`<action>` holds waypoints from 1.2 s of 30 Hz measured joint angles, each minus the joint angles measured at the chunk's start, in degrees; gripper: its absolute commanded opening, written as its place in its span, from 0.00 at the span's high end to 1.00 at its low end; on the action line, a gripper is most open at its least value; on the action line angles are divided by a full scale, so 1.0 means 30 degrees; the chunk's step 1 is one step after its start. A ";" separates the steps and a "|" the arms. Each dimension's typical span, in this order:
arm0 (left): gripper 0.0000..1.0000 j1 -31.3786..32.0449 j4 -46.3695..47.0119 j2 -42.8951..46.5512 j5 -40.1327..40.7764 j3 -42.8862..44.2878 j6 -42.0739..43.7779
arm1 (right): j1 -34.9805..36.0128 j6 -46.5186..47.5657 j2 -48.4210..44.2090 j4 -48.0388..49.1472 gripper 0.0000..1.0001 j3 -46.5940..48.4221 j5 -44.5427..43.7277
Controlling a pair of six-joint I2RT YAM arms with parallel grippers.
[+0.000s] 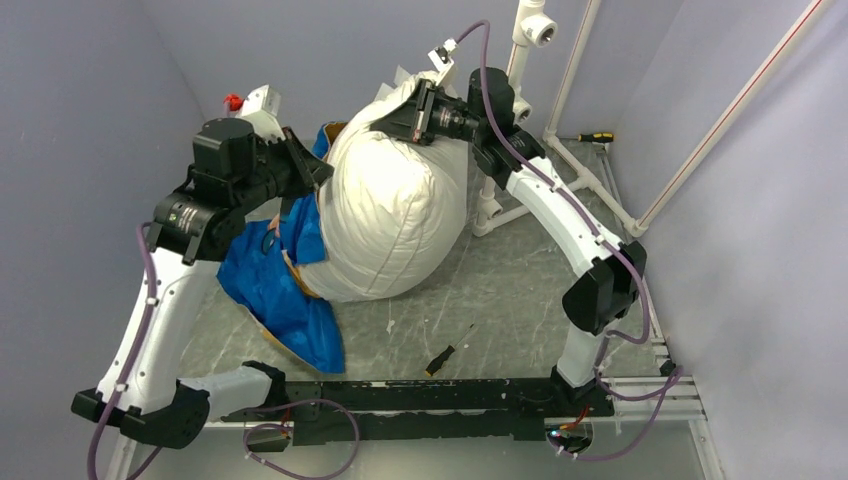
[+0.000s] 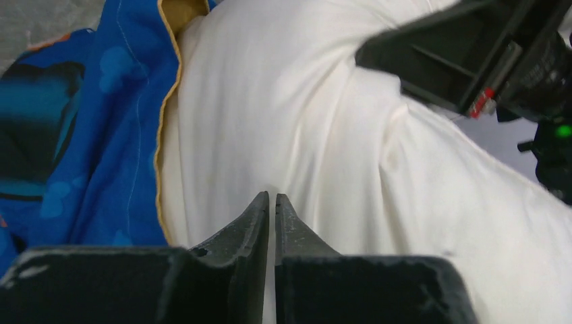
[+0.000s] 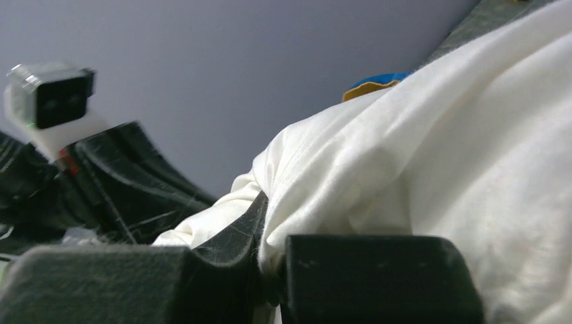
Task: Put the pillow into the pillowcase
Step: Stuff the pillow into the pillowcase.
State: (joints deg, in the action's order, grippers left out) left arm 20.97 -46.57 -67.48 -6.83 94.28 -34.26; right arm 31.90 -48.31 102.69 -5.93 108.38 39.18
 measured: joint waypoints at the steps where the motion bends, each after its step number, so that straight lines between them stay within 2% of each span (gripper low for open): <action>1: 1.00 0.0000 -0.0328 0.0087 0.0066 0.0313 0.0372 | -0.0087 -0.0117 0.0219 0.0233 1.00 0.0087 -0.0080; 2: 0.96 0.0000 -0.0605 0.0175 0.0087 0.0488 0.0597 | -0.0138 -0.0211 0.0328 0.0408 1.00 0.0102 -0.0102; 3: 0.85 -0.0007 -0.0896 0.0248 0.0160 0.0590 0.0918 | -0.0189 -0.0291 0.0401 0.0539 1.00 0.0102 -0.0117; 4: 0.71 -0.0044 -0.1253 0.0306 0.0211 0.0656 0.1188 | -0.0197 -0.0335 0.0408 0.0568 1.00 0.0102 -0.0117; 5: 0.50 -0.0073 -0.1632 0.0313 0.0219 0.0678 0.1508 | -0.0204 -0.0328 0.0393 0.0576 1.00 0.0102 -0.0117; 7: 0.29 -0.0124 -0.2419 0.0131 0.0211 0.0801 0.1996 | -0.0189 -0.0233 0.0248 0.0444 1.00 0.0102 -0.0131; 9: 0.19 -0.0189 -0.3366 -0.0321 0.0255 0.1151 0.2586 | -0.0204 0.0000 -0.0124 0.0146 1.00 -0.0160 -0.0299; 11: 0.16 -0.0313 -0.4386 -0.0933 0.0561 0.1530 0.3140 | -0.0233 0.0248 -0.0750 -0.0153 1.00 -0.0794 -0.0488; 15: 0.19 -0.0488 -0.5901 -0.1588 0.1151 0.1224 0.3803 | -0.0255 0.0466 -0.2076 -0.0517 1.00 -0.2178 -0.0612; 20: 0.26 -0.0962 -0.6215 -0.1355 0.0998 -0.1814 0.4065 | -0.0262 0.0466 -0.2484 -0.0517 1.00 -0.2696 -0.0627; 21: 0.34 -0.1049 -0.6207 -0.1319 0.0903 -0.2419 0.4029 | -0.0270 0.0466 -0.2477 -0.0525 1.00 -0.2696 -0.0627; 22: 0.46 -0.1122 -0.6171 -0.1260 0.0750 -0.3038 0.3993 | -0.0284 0.0481 -0.2477 -0.0539 1.00 -0.2688 -0.0627; 25: 0.98 -0.1195 -0.5836 -0.0845 0.0211 -0.4736 0.3708 | -0.0321 0.0481 -0.2441 -0.0576 1.00 -0.2645 -0.0612; 27: 1.00 -0.1209 -0.5668 -0.0532 -0.0007 -0.5442 0.3585 | -0.0350 0.0474 -0.2353 -0.0597 1.00 -0.2506 -0.0590; 30: 1.00 -0.1209 -0.5778 -0.0510 -0.0131 -0.5013 0.3599 | -0.0364 0.0474 -0.2120 -0.0743 1.00 -0.2120 -0.0561; 33: 1.00 -0.1253 -0.6652 -0.0831 -0.0699 -0.2506 0.3599 | -0.0452 0.0430 -0.1989 -0.0721 1.00 -0.1902 -0.0590; 36: 1.00 -0.1319 -0.7526 -0.1734 -0.2594 0.1953 0.3606 | -0.0597 0.0357 -0.1800 -0.0678 1.00 -0.1428 -0.0889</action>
State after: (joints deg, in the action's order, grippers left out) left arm 17.02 -69.14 -72.69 -14.61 100.14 -23.44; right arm 30.11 -47.24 97.30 -7.97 104.09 36.51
